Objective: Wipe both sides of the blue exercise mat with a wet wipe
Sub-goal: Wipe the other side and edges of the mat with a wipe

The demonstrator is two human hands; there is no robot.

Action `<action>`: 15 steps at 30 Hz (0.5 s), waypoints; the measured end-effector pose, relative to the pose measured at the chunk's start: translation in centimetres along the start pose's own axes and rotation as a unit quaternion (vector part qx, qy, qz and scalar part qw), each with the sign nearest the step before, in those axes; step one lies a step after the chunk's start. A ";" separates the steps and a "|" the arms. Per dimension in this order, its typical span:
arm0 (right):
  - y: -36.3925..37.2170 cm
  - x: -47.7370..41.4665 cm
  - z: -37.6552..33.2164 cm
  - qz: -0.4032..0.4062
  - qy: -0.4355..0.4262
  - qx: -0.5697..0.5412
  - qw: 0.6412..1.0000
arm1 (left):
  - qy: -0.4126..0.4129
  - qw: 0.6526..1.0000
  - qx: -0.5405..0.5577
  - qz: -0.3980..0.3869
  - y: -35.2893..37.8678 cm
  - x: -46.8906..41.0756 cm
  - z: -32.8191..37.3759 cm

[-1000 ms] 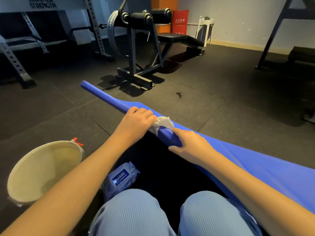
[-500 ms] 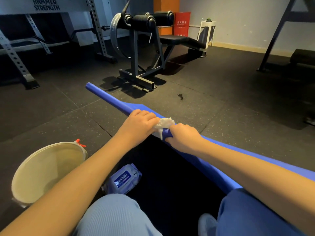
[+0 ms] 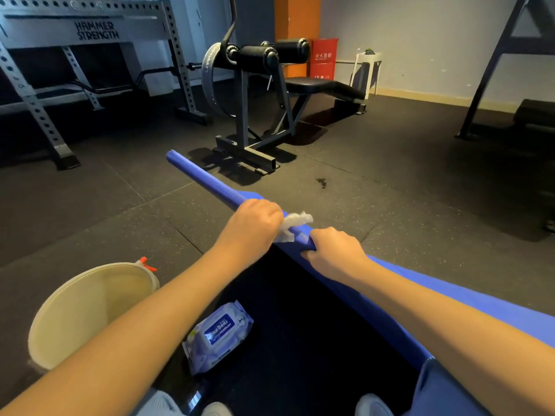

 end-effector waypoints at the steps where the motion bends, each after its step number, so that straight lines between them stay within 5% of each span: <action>1: 0.1 0.0 -0.2 -0.002 0.001 0.002 1.000 | 0.008 1.000 -0.006 -0.005 -0.2 0.1 0.3; 11: -0.2 -0.5 -0.3 -0.004 0.013 -0.001 1.000 | -0.057 0.997 -0.052 0.004 -0.4 3.0 -1.8; 15: -0.2 -0.4 -0.4 -0.014 0.006 -0.012 1.000 | -0.008 0.997 -0.070 -0.034 1.5 2.5 0.9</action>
Point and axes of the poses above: each hand's wrist, its own x-axis away from the middle knuckle, its own y-axis out of the palm, z = x × y, the point moved 5 cm from there along -x, towards the middle knuckle, and after that the axes turned 8 degrees about x, right-handed, at the moved point
